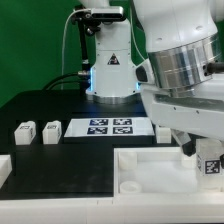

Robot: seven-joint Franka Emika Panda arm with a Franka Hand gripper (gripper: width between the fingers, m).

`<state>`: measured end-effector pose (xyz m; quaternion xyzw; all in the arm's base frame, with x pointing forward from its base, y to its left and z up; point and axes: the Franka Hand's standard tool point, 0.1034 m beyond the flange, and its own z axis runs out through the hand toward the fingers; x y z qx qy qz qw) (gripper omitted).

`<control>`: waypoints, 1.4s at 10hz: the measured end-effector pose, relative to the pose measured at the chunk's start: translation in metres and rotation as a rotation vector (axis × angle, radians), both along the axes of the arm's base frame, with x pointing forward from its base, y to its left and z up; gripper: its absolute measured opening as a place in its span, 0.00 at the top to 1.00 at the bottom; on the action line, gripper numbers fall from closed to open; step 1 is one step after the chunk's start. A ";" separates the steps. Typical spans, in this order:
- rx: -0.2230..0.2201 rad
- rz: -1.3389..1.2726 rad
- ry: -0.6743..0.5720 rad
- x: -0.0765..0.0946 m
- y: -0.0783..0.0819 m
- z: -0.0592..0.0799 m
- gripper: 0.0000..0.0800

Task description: Assemble one leg

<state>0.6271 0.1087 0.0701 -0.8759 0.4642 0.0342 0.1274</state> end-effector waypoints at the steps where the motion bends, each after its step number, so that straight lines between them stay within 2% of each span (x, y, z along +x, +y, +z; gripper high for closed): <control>1: -0.004 0.060 -0.016 0.000 0.000 0.000 0.19; 2: -0.031 0.215 -0.056 0.000 -0.001 -0.001 0.19; 3: -0.093 0.408 -0.110 -0.001 0.002 -0.002 0.19; 4: -0.128 0.551 -0.146 -0.002 0.005 0.000 0.19; 5: -0.159 0.704 -0.175 -0.002 0.006 0.002 0.19; 6: -0.172 0.779 -0.189 -0.003 0.008 0.001 0.19; 7: -0.163 0.729 -0.181 -0.003 0.008 0.001 0.19; 9: -0.159 0.675 -0.170 -0.003 0.009 0.001 0.52; 10: -0.153 0.599 -0.153 -0.003 0.008 0.000 0.63; 12: -0.123 0.375 -0.113 -0.003 0.006 0.000 0.63; 14: -0.073 -0.013 -0.028 -0.003 0.006 0.001 0.63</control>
Offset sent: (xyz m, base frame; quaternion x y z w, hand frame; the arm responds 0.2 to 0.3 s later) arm -0.0092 -0.0046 0.0108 -0.0637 0.0993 -0.4328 0.8937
